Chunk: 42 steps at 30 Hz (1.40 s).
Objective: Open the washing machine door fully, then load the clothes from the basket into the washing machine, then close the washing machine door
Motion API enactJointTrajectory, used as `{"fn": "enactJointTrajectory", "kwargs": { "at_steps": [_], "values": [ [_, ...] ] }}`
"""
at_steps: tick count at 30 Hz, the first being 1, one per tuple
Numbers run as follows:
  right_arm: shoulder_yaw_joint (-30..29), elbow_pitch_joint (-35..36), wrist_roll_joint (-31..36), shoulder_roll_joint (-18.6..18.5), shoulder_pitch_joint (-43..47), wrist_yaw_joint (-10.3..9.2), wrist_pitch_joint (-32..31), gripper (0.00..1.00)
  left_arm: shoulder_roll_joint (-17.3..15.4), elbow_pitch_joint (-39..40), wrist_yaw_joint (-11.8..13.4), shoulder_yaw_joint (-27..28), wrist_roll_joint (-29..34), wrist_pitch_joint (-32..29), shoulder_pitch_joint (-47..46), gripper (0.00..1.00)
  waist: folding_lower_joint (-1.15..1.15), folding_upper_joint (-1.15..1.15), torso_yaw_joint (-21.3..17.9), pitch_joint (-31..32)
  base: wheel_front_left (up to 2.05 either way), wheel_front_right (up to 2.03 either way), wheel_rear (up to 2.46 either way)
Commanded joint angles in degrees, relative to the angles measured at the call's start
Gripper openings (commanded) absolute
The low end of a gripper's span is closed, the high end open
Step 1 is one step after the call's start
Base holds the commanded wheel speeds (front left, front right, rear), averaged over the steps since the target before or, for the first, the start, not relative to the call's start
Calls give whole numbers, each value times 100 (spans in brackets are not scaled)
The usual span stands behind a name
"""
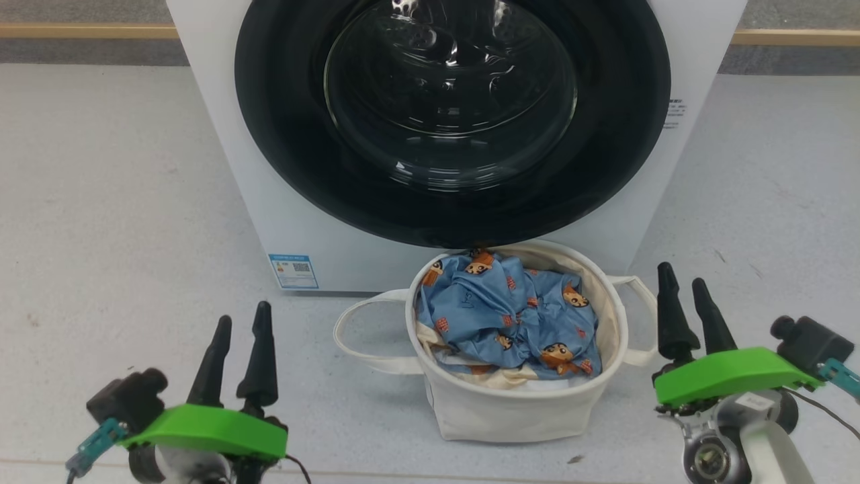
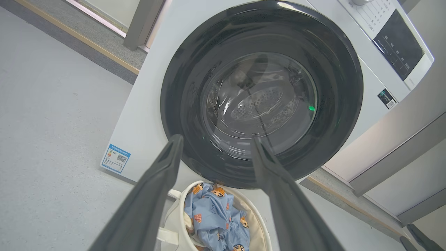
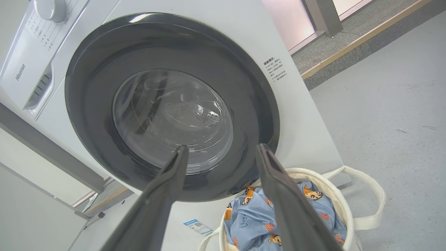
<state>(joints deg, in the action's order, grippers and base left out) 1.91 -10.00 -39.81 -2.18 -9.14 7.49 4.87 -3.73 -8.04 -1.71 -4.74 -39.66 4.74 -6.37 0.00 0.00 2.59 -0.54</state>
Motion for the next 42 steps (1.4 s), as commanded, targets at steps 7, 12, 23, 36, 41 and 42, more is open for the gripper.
{"fn": "enactJointTrajectory", "kwargs": {
  "at_steps": [7, 12, 23, 36, 41, 42],
  "values": [
    [236, 101, 531, -49, -370, 0, 183, 100, -226, 81, 287, -230, 608, 197, -430, 100, 0, 0, 15, -17, 0, 0, 0],
    [365, 3, 963, -51, -421, 0, 267, 100, -318, -87, 394, -422, 917, 281, -478, 100, 0, 0, 20, -24, 0, 0, 0],
    [534, -182, 1996, -55, -491, 0, 451, 100, -384, -498, 568, -856, 1610, 465, -583, 100, 0, 0, 69, -58, 0, 0, 0],
    [613, -345, 2513, -61, -403, 0, 685, 100, -424, -677, 792, -1204, 2493, 699, -657, 100, 0, 0, 118, -98, 0, 0, 0],
    [676, -558, 2722, -63, -410, 0, 769, 100, -334, -855, 744, -1200, 2584, 782, -645, 100, 0, 0, 124, -108, 0, 0, 0],
    [691, -627, 2739, -64, -415, 0, 786, 100, -327, -928, 721, -1204, 2626, 799, -648, 100, 0, 0, 126, -108, 0, 0, 0]
  ]
}}
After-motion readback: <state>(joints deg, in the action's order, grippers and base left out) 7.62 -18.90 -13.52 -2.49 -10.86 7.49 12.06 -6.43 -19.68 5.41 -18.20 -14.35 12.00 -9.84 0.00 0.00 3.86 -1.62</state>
